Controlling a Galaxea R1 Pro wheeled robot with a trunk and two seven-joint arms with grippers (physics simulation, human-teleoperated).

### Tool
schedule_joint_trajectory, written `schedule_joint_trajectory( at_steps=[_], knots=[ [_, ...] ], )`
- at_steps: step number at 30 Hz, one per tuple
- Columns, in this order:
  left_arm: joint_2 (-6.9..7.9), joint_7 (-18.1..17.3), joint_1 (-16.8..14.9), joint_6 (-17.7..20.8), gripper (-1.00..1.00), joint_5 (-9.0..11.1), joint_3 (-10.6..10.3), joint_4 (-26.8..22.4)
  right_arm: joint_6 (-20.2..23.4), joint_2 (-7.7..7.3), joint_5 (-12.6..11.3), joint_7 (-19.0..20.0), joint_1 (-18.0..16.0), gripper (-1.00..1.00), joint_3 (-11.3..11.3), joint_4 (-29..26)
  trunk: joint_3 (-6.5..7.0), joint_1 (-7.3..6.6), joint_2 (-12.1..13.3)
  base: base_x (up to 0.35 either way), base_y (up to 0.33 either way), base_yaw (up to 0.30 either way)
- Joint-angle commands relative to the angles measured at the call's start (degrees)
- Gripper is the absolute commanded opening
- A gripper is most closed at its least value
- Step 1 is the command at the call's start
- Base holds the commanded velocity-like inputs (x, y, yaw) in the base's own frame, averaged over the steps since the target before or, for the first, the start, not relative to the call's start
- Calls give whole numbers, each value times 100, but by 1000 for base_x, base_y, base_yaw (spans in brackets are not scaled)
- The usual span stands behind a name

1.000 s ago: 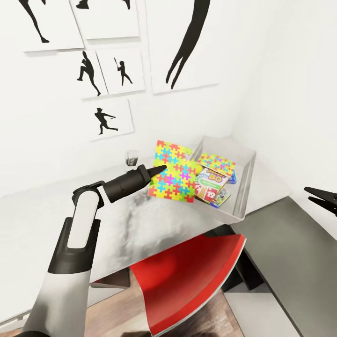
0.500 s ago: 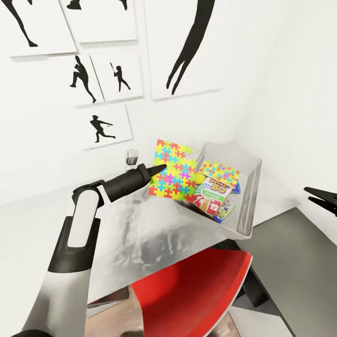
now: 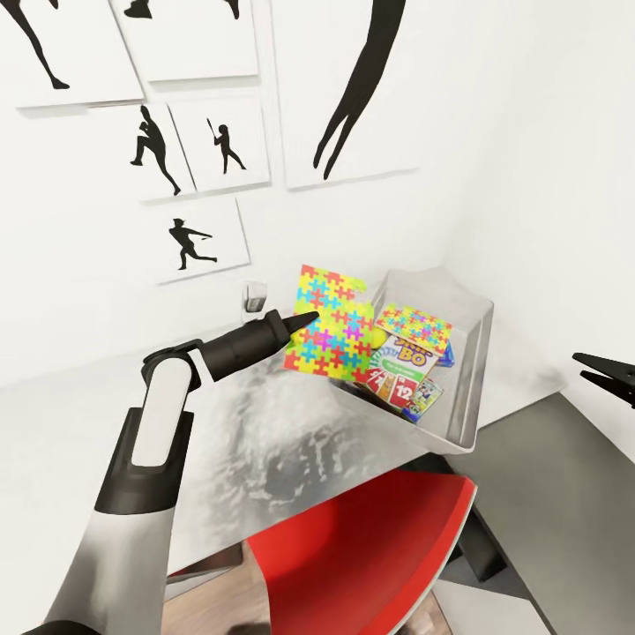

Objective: Put all the toys in the child's room - the three board games (two on the bed and one on the table), the two jigsaw puzzles on the table, and the tennis ball on the table - inside the toy box on the table in the child's room.

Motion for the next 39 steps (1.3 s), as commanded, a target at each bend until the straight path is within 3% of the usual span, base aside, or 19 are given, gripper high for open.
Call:
schedule_joint_trajectory(
  at_steps=[1,17,35,39],
  knots=[
    [-9,-45,-5,20,-100,-49,-5,0,23,-1,53,56,-6,100,-6,2,-8,3,-10,1,0,0],
    [-94,176,-111,-138,-100,-50,-189,7,23,-1,53,60,-5,100,-6,2,-8,3,-10,-94,-99,0],
    [-113,328,-611,-174,-100,-51,-212,251,23,-8,53,65,2,100,-6,2,-8,3,-10,-13,-14,-49],
    [-110,335,-873,-113,-100,88,-211,547,23,-9,53,65,2,100,-8,2,-8,3,-10,-1,-1,-218]
  ],
)
